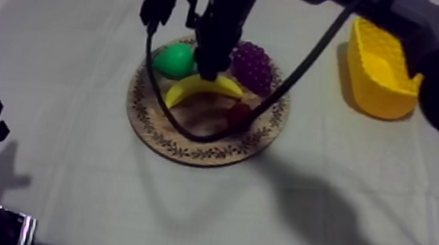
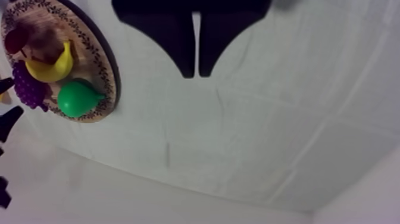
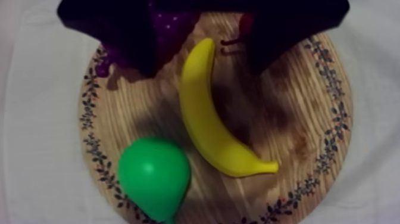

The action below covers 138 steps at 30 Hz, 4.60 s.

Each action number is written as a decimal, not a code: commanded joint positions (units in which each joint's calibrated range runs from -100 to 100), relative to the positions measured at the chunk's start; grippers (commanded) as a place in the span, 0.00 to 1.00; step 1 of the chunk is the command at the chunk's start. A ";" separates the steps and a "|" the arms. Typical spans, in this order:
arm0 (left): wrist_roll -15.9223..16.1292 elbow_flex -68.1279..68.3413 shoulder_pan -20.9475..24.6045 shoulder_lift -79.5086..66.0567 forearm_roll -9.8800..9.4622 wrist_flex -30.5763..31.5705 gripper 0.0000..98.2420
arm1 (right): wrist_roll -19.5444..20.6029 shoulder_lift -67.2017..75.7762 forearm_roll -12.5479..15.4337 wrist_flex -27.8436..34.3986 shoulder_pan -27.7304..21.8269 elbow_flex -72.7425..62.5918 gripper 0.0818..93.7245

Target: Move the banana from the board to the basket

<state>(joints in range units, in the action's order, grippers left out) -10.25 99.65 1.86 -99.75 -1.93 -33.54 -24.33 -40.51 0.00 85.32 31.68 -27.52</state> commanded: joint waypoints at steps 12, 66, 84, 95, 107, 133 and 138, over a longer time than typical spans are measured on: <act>0.00 0.01 -0.02 0.00 0.00 -0.01 0.00 | -1.35 -10.04 0.33 -2.57 -0.96 -2.01 0.47; 0.01 0.01 -0.02 0.00 0.00 -0.01 0.00 | 17.88 47.19 -8.99 -4.79 -19.30 22.59 0.07; 0.01 0.01 -0.02 0.00 0.00 -0.01 0.00 | 27.34 38.52 -14.95 -16.54 -30.45 36.49 0.08; 0.01 0.01 -0.02 0.00 0.00 -0.01 0.00 | 30.73 27.55 -16.48 -22.61 -30.44 42.15 0.08; 0.01 0.01 -0.02 0.00 0.00 -0.01 0.00 | 28.07 20.58 -14.66 -26.24 -32.60 40.10 0.49; 0.01 0.01 -0.02 0.00 0.00 -0.01 0.00 | 20.63 80.06 -7.43 -43.05 -31.10 73.87 0.01; 0.01 0.01 -0.02 0.00 0.00 -0.01 0.00 | 19.36 93.88 -5.85 -49.97 -30.87 87.90 0.01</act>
<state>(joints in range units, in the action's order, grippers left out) -10.25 99.65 1.86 -99.75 -1.93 -33.53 -4.65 41.69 -6.05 37.87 0.74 51.05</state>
